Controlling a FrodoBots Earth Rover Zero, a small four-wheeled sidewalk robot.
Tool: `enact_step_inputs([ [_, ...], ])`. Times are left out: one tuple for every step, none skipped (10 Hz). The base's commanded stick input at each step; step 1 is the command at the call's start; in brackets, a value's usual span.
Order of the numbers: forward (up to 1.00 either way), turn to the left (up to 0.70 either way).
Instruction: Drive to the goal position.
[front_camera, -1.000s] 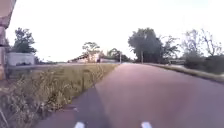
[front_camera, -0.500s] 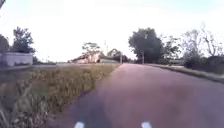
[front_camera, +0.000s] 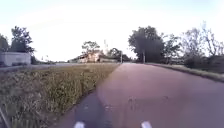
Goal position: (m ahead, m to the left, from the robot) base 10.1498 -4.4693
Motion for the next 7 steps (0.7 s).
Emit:
enact_step_inputs([
  [1.00, 0.00],
  [1.00, 0.00],
  [1.00, 0.00],
  [1.00, 0.00],
  [1.00, 0.00],
  [1.00, 0.00],
  [1.00, 0.00],
])
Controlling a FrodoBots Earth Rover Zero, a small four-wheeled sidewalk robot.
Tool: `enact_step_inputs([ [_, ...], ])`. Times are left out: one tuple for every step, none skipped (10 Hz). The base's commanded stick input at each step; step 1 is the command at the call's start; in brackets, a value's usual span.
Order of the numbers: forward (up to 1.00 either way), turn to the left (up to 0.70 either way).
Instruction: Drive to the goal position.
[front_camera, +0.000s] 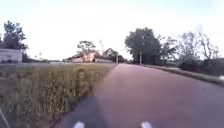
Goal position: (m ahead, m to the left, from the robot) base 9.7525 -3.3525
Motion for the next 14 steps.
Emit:
enact_step_inputs([
  [1.00, 0.00],
  [1.00, 0.00],
  [1.00, 0.00],
  [1.00, 0.00],
  [1.00, -0.19],
  [1.00, -0.40],
  [1.00, -0.40],
  [1.00, -0.40],
  [1.00, -0.40],
  [1.00, 0.00],
  [1.00, 0.00],
  [1.00, 0.00],
  [1.00, 0.00],
  [1.00, 0.00],
])
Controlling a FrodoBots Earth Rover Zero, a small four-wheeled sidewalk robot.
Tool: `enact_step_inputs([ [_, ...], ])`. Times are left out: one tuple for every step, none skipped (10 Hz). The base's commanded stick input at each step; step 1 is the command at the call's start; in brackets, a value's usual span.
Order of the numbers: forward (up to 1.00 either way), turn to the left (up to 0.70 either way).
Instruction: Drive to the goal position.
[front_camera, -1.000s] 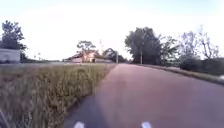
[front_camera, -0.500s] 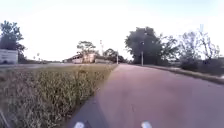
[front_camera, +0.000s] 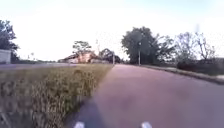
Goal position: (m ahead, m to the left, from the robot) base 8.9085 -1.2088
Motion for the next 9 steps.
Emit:
enact_step_inputs([
  [1.00, 0.00],
  [1.00, 0.00],
  [1.00, 0.00],
  [1.00, 0.00],
  [1.00, 0.00],
  [1.00, 0.00],
  [1.00, 0.00],
  [1.00, 0.00],
  [1.00, 0.00],
])
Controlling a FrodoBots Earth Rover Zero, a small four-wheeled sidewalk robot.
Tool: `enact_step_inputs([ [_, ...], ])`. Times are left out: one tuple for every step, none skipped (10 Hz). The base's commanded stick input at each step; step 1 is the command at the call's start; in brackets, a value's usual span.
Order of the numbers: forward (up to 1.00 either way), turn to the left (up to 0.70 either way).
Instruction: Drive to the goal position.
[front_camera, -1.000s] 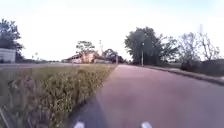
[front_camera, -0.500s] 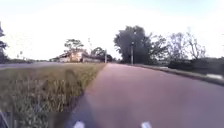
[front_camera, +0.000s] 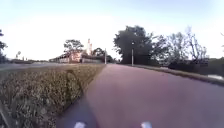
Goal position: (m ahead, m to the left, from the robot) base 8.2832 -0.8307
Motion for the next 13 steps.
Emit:
enact_step_inputs([
  [1.00, 0.00],
  [1.00, 0.00],
  [1.00, 0.00],
  [1.00, 0.00],
  [1.00, 0.00],
  [1.00, 0.00],
  [1.00, 0.00],
  [1.00, 0.00],
  [1.00, 0.00],
  [1.00, 0.00],
  [1.00, 0.00],
  [1.00, 0.00],
  [1.00, 0.00],
])
